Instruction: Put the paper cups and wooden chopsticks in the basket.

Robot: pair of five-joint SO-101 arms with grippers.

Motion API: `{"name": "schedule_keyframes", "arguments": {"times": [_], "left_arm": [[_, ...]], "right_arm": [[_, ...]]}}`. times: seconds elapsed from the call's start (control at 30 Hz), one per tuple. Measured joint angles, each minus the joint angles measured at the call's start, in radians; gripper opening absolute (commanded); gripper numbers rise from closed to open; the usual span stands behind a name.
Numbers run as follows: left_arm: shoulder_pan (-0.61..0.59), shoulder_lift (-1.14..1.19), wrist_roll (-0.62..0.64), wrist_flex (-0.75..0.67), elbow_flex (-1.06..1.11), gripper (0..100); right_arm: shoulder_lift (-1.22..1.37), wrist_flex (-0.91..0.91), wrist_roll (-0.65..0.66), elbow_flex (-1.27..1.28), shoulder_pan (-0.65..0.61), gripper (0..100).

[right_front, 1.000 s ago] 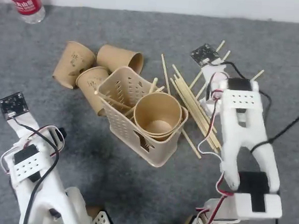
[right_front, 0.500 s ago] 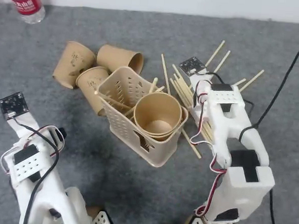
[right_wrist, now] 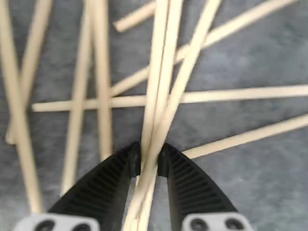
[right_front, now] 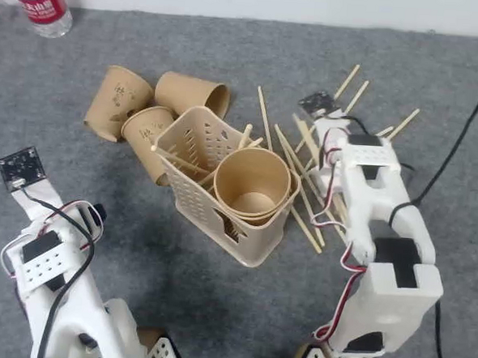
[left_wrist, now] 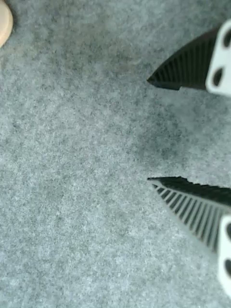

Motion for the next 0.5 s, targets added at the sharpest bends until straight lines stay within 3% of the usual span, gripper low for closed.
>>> {"name": "schedule_keyframes", "arguments": {"times": [0.5], "left_arm": [[0.000,0.000,0.000,0.000,0.000,28]], "right_arm": [[0.020,-0.020,0.083,-0.014,0.063,0.7]]}}
